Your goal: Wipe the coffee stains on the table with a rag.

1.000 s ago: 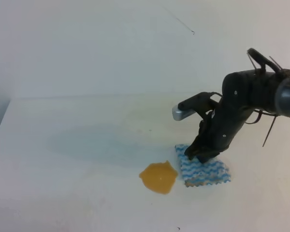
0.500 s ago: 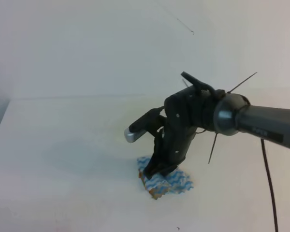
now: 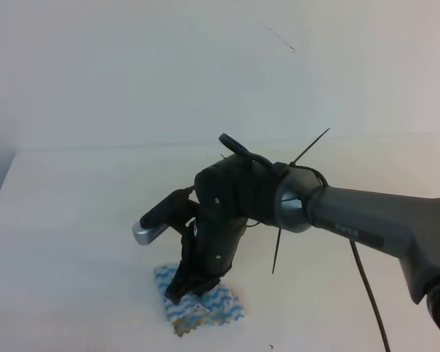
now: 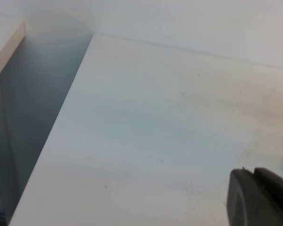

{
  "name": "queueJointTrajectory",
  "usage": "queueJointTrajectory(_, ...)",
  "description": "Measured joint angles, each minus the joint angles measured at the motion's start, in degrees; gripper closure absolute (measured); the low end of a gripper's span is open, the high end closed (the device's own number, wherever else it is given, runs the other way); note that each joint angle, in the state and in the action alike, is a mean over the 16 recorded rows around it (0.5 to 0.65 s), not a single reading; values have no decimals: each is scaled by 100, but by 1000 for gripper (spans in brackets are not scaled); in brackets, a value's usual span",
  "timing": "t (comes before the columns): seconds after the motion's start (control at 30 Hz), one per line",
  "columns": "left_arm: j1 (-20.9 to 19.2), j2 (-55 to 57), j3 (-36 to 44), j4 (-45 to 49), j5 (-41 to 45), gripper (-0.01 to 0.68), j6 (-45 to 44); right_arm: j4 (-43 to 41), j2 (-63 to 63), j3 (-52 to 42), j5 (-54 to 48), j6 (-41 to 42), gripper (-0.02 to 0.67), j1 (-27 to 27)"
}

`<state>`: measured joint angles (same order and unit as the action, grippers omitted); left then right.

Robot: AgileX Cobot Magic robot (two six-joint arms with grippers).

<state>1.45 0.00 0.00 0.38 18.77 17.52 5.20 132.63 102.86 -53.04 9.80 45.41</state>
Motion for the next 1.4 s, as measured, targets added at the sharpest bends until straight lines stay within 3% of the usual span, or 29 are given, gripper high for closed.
queueJointTrajectory(0.43,0,0,0,0,0,674,11,-905,-102,-307,-506,-453,652,-884)
queueJointTrajectory(0.67,0,0,0,0,0,674,9,-964,-134,-316,-770,-451,652,-1141)
queueJointTrajectory(0.8,0,0,0,0,0,674,7,-785,-142,-321,-850,-333,651,-927)
queueJointTrajectory(1.2,0,0,0,0,0,674,-1,164,-126,-234,41,100,651,516)
queueJointTrajectory(1.4,0,0,0,0,0,674,-2,57,-83,-59,435,167,652,654)
